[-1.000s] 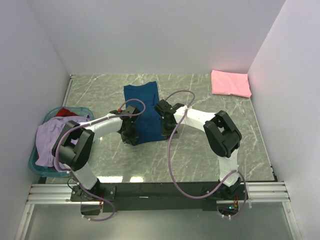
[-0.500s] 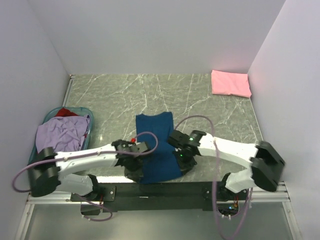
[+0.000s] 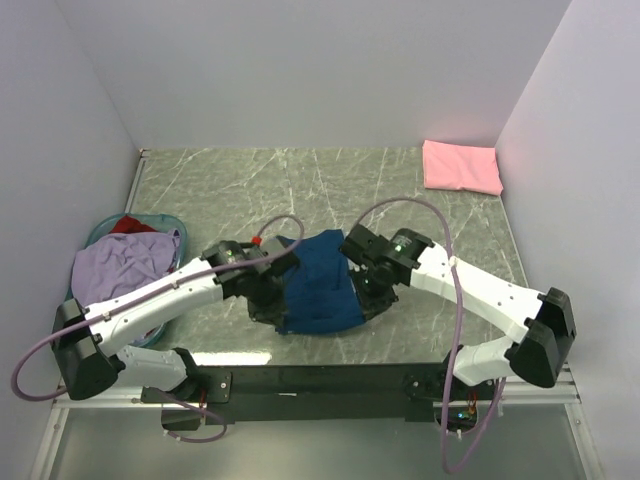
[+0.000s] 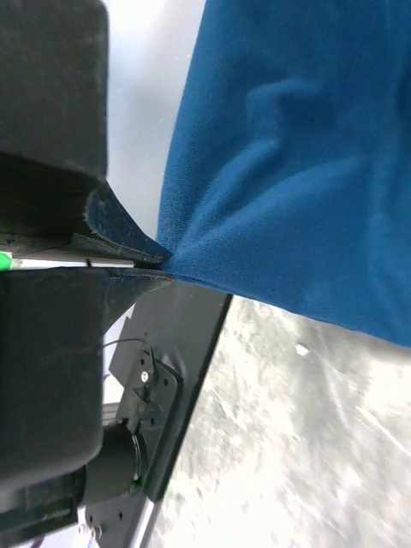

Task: Fold and stack the t-shirts
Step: Fold the tshirt

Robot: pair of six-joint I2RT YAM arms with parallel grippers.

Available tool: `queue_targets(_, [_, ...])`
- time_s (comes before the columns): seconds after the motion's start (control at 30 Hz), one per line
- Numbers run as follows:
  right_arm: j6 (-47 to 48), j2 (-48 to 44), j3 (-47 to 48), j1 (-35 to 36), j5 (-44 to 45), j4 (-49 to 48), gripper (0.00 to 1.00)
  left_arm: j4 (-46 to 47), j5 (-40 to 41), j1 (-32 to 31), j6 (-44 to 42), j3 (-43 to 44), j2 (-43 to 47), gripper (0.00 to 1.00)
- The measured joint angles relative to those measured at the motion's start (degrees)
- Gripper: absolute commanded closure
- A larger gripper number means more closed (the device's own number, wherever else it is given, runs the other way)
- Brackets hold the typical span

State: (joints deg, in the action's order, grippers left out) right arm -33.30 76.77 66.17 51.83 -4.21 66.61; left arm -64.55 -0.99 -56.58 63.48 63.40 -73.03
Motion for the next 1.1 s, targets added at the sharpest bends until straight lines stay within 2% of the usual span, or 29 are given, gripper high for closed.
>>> queue_targets(0.17, [3.3, 3.7, 8.1, -2.9, 0.7, 2.5, 1.00, -0.9, 0.4, 6.9, -4.8, 2.8, 0.0, 0.99])
queue_targets(0.43, [8.0, 10.5, 20.0, -8.7, 1.4, 4.7, 1.00, -0.6, -0.3, 13.9, -11.5, 6.5, -2.7, 0.99])
queue_targets(0.87, [12.9, 25.0, 37.9, -13.8, 2.2, 6.0, 1.00, 3.7, -2.2, 26.3, -20.0, 14.6, -14.7, 0.99])
queue_targets(1.1, [14.0, 32.0, 42.7, -16.3, 2.3, 4.7, 1.00, 7.4, -3.1, 31.5, -22.4, 17.9, -21.6, 0.99])
